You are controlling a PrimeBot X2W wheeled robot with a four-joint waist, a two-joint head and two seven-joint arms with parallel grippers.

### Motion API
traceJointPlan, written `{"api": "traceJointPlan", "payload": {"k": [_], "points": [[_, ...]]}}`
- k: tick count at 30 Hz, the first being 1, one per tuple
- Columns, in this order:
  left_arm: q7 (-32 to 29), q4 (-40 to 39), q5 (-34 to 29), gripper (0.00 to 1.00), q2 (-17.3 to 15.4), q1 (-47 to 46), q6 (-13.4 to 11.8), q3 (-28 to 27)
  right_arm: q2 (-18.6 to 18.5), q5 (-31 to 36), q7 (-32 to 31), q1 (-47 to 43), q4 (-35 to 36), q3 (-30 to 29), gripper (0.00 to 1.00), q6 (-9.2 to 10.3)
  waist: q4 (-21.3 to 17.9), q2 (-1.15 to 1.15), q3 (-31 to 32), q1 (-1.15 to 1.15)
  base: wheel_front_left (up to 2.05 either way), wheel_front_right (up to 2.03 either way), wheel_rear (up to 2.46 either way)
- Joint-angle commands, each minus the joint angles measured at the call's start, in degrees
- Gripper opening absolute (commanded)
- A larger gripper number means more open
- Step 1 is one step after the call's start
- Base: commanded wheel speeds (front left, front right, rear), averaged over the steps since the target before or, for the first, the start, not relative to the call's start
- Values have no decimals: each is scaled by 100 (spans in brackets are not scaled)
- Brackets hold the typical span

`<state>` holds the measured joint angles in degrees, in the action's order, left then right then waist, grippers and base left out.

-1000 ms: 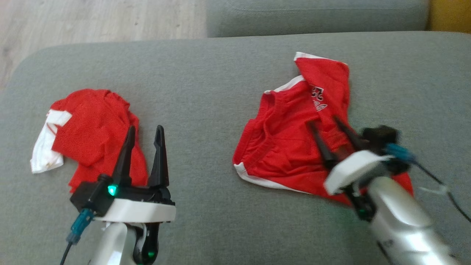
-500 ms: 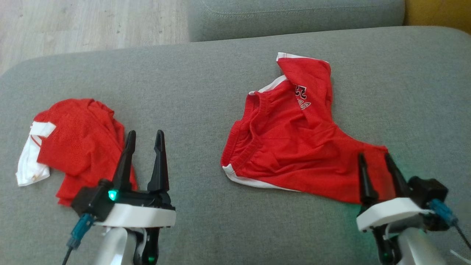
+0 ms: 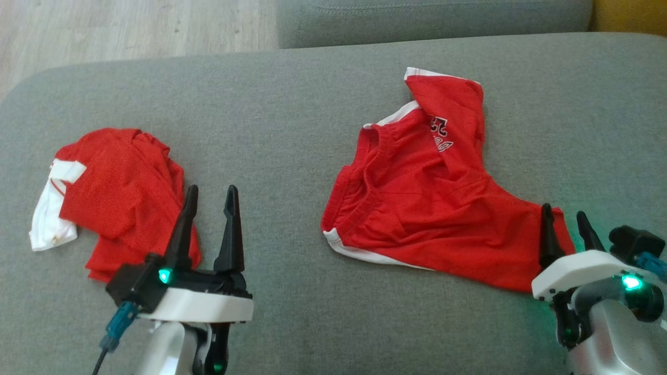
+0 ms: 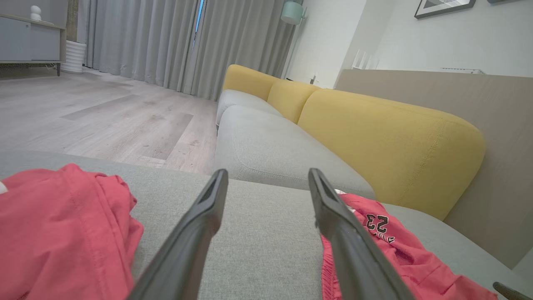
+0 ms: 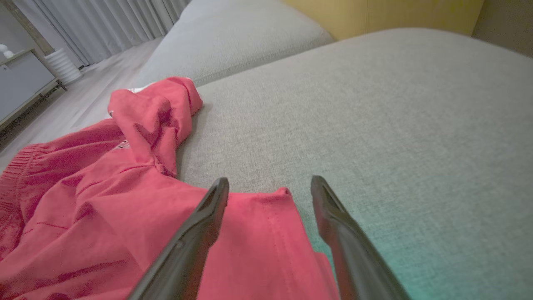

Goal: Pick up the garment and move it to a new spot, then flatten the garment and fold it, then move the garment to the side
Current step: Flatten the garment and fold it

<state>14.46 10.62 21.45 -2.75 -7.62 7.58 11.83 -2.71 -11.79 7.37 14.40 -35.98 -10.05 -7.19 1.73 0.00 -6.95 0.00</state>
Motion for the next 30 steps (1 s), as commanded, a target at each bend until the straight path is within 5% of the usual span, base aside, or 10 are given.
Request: {"api": "traceJointPlan", "payload": {"k": [1, 9, 10, 11, 21, 30], "points": [[54, -166, -3, 100, -12, -212, -9, -109, -18, -45, -69, 286, -3, 63, 100, -30, 42, 0, -51, 0, 0, 0, 0], [54, -115, -22, 100, -12, -252, -9, -95, -18, -131, -201, 636, -577, -47, 96, -30, 131, 0, -123, 0, 0, 0, 0], [54, -113, -24, 100, -12, -253, -9, -95, -18, -137, -185, 659, -619, -31, 58, -30, 135, 0, -125, 0, 0, 0, 0], [54, -113, -24, 100, -12, -252, -9, -94, -18, -134, -153, 679, -646, 7, 0, -30, 139, 0, -127, 0, 0, 0, 0], [54, -98, -13, 100, -12, -231, -9, -73, -17, -30, 110, 864, -589, 261, 0, -30, 141, 0, -100, 0, 0, 0, 0], [54, -102, -3, 100, -12, -266, -9, 3, -18, 177, -363, 1295, -520, -11, 0, -30, 269, 0, -153, 0, 0, 0, 0]]}}
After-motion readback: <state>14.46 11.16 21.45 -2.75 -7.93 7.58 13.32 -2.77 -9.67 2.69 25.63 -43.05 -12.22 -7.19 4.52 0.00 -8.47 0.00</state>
